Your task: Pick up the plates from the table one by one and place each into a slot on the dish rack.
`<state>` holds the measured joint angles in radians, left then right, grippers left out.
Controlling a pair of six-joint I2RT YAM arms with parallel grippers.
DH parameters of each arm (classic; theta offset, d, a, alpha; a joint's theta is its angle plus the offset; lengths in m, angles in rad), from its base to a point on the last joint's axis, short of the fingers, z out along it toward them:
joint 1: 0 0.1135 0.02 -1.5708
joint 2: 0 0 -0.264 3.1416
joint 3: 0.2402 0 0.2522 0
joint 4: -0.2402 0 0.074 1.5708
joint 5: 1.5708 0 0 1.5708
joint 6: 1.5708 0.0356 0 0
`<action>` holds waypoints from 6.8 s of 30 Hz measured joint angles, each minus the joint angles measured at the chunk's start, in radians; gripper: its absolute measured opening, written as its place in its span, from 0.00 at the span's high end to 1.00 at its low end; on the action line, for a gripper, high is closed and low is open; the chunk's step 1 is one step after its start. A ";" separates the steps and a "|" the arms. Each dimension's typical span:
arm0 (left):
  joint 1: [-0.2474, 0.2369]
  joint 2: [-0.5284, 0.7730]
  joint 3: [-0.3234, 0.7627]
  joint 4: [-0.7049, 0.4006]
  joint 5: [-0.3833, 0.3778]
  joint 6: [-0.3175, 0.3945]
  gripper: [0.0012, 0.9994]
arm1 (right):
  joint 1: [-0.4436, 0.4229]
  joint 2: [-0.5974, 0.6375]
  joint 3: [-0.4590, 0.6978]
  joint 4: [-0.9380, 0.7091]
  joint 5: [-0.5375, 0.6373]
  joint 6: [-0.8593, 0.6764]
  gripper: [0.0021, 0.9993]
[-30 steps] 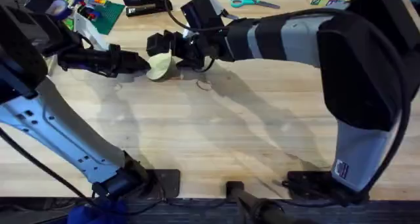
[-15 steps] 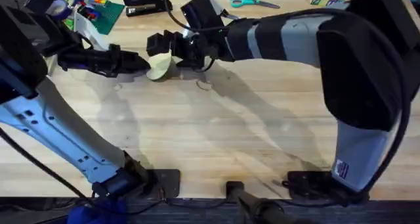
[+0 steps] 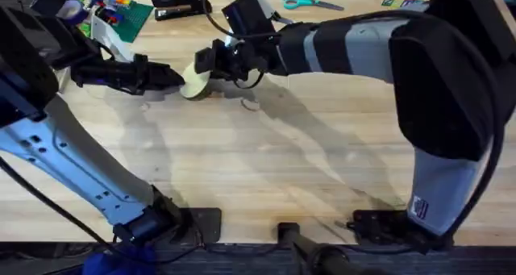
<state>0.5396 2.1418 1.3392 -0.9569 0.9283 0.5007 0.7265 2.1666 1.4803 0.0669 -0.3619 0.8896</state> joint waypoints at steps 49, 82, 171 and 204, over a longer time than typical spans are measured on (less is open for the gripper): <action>-0.147 -0.507 0.214 -0.478 -0.223 0.086 0.96 | -0.186 -0.306 0.000 -0.446 -0.042 -0.556 0.97; -0.634 -0.697 0.214 -0.487 -0.518 -0.208 0.41 | -0.753 -0.880 0.000 -0.933 0.199 -1.228 0.97; -0.649 -0.697 0.214 -0.445 -0.533 -0.273 0.01 | -1.038 -0.604 0.000 -0.716 0.255 -1.298 0.97; -0.649 -0.697 0.214 -0.445 -0.534 -0.273 0.00 | -1.012 -0.523 0.000 -0.673 0.259 -1.263 0.97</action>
<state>-0.1089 1.4445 1.5528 -1.4021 0.3947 0.2276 -0.2859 1.6433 1.4803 -0.6056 -0.1028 -0.3733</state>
